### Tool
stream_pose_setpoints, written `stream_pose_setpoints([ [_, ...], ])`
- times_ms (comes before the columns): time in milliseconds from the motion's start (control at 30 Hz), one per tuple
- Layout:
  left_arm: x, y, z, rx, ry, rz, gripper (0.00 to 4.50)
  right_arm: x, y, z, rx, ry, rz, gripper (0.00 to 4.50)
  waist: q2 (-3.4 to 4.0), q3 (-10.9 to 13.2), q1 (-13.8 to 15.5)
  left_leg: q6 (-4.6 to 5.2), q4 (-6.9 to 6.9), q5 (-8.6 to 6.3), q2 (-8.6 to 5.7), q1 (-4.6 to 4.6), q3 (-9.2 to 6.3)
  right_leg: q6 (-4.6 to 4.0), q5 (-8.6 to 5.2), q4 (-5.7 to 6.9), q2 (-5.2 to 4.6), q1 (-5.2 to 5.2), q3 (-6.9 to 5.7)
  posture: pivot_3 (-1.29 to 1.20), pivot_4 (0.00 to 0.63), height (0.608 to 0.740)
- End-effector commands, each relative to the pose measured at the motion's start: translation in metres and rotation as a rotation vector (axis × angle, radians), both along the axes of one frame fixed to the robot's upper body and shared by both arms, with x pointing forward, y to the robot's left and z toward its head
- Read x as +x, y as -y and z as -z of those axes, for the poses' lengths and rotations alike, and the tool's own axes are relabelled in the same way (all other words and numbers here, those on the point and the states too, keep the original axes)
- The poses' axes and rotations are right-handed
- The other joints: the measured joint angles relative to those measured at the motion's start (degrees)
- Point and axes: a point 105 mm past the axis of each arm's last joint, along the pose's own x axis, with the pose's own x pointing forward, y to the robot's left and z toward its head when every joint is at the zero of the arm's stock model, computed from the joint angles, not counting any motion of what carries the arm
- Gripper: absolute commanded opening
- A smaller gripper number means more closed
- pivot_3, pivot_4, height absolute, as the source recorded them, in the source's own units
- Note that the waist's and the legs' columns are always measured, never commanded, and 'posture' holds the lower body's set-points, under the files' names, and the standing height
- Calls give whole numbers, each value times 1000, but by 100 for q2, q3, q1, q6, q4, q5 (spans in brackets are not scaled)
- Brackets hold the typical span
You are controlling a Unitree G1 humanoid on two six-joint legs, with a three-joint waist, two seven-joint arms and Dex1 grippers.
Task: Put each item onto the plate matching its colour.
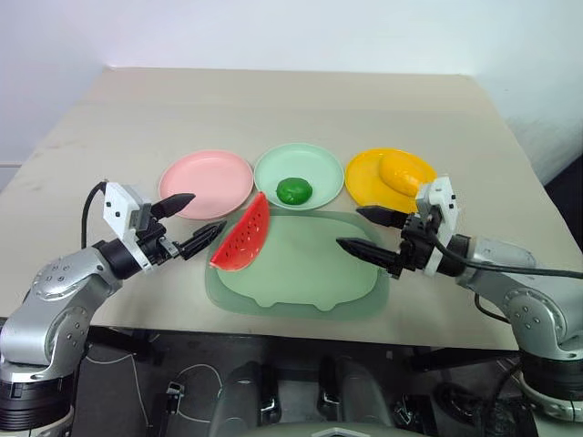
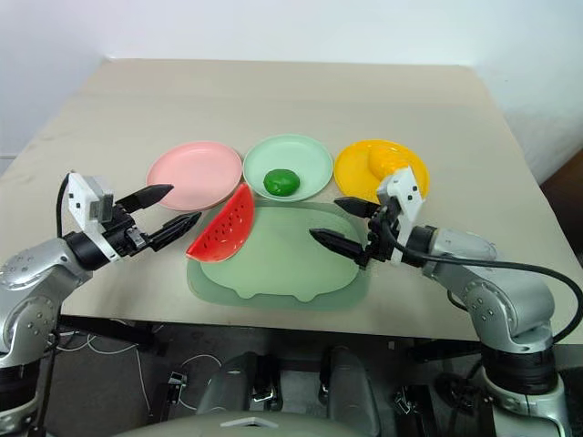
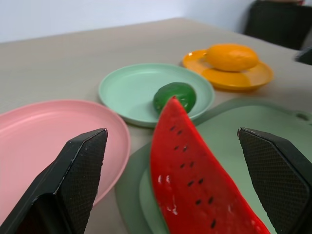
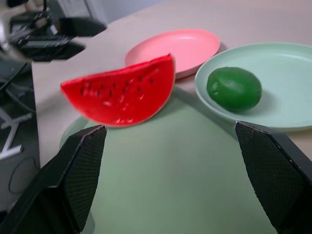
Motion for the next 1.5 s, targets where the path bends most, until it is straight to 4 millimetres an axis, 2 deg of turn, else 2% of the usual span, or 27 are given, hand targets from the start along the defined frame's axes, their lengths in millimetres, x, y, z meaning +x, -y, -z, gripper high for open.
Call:
stream_pose_setpoints([
  [33,-3,13,-9,12,20,-12,4500,0,-8,-11,-14,69,-15,4454,0,0,-1,0,1,0,0,1,0,0,0,0,0,2,0,0,150,696],
  [233,5,28,-3,15,-89,-119,4500,4,-15,-9,-42,68,-3,4454,-5,-1,16,0,7,0,0,-1,-7,-1,1,2,1,5,-2,0,150,696],
  [367,7,41,-2,52,-124,-143,4500,4,-16,-15,-25,77,-11,4454,-6,-2,13,1,14,0,-1,-2,-9,0,2,3,2,11,-4,0,150,696],
  [533,5,59,19,102,-238,-112,4500,-1,-15,-26,-2,157,-20,4454,-7,-2,13,1,17,0,-1,0,-10,1,2,7,4,14,-4,0,150,696],
  [667,12,54,38,151,-332,-184,4500,-9,-14,-32,25,221,-31,4454,-7,-2,22,1,21,0,-1,-1,-12,4,1,11,5,13,-5,0,150,696],
  [1033,25,55,53,152,-424,-258,4500,-11,-13,-21,11,234,-29,4454,-7,-4,157,2,45,-2,-2,2,-24,5,-4,11,-2,28,-9,0,150,696],
  [1133,26,56,47,136,-419,-252,3902,-10,-13,-21,7,237,-30,4500,-8,-4,144,2,46,-2,-3,1,-24,4,-3,10,-3,30,-9,0,150,696],
  [1233,27,57,40,132,-409,-236,2961,-6,-13,-21,6,242,-24,4500,-8,-4,142,2,45,-2,-2,1,-27,1,-1,11,-1,29,-10,0,150,696],
  [1300,26,58,37,129,-409,-227,2625,-5,-14,-21,4,243,-22,4500,-8,-4,139,2,45,-2,-2,-1,-28,0,0,11,-1,26,-12,0,150,696],
  [1500,28,53,26,113,-384,-253,2518,-2,-18,-22,-3,247,-24,4500,-8,-4,138,2,45,-1,-1,-3,-28,0,1,12,1,23,-12,0,150,696],
])
